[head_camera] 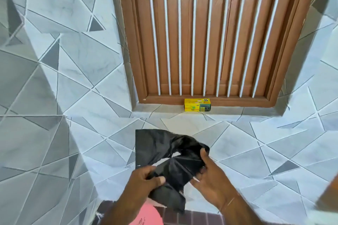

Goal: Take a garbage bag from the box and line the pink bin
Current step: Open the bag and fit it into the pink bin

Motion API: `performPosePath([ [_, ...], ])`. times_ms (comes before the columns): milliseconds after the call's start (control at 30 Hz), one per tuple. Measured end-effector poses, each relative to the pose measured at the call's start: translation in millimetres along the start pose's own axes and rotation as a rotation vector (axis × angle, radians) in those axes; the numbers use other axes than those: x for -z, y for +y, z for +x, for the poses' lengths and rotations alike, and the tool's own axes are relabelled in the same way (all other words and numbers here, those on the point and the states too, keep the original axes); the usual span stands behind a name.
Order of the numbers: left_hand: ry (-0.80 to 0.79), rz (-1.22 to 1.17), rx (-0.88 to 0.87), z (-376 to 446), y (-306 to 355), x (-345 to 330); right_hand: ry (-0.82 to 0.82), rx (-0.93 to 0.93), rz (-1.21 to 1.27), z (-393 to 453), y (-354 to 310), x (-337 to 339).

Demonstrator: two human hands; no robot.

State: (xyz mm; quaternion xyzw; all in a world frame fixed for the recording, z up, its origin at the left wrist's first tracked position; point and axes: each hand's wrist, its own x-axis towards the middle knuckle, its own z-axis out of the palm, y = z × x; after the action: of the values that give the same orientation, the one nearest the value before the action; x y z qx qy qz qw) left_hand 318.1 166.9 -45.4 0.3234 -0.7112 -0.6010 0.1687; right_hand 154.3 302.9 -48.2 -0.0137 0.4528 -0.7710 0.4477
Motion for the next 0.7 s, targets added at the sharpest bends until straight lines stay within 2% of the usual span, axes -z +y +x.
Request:
performPosePath([
  [100,0.191,0.047,0.025,-17.6,8.3,1.1,-0.030,-0.183,-0.155,-24.0,37.6,-1.4],
  [167,0.238,0.010,0.039,-32.0,8.1,4.4,-0.051,-0.220,-0.242,-43.8,65.2,-10.5],
  [333,0.218,-0.120,-0.027,-74.2,6.5,22.1,-0.109,-0.234,-0.171,-90.6,110.0,-39.0],
  [433,0.234,-0.079,-0.055,-94.3,-9.5,43.7,-0.069,-0.146,-0.013,-111.6,130.1,-53.5],
  [533,0.151,-0.104,-0.045,-123.2,-33.8,70.6,-0.048,-0.081,0.089,-135.0,152.7,-71.5],
  [700,0.093,-0.292,0.022,-166.1,-58.8,101.3,-0.021,-0.016,0.021,-174.1,190.9,-96.1],
])
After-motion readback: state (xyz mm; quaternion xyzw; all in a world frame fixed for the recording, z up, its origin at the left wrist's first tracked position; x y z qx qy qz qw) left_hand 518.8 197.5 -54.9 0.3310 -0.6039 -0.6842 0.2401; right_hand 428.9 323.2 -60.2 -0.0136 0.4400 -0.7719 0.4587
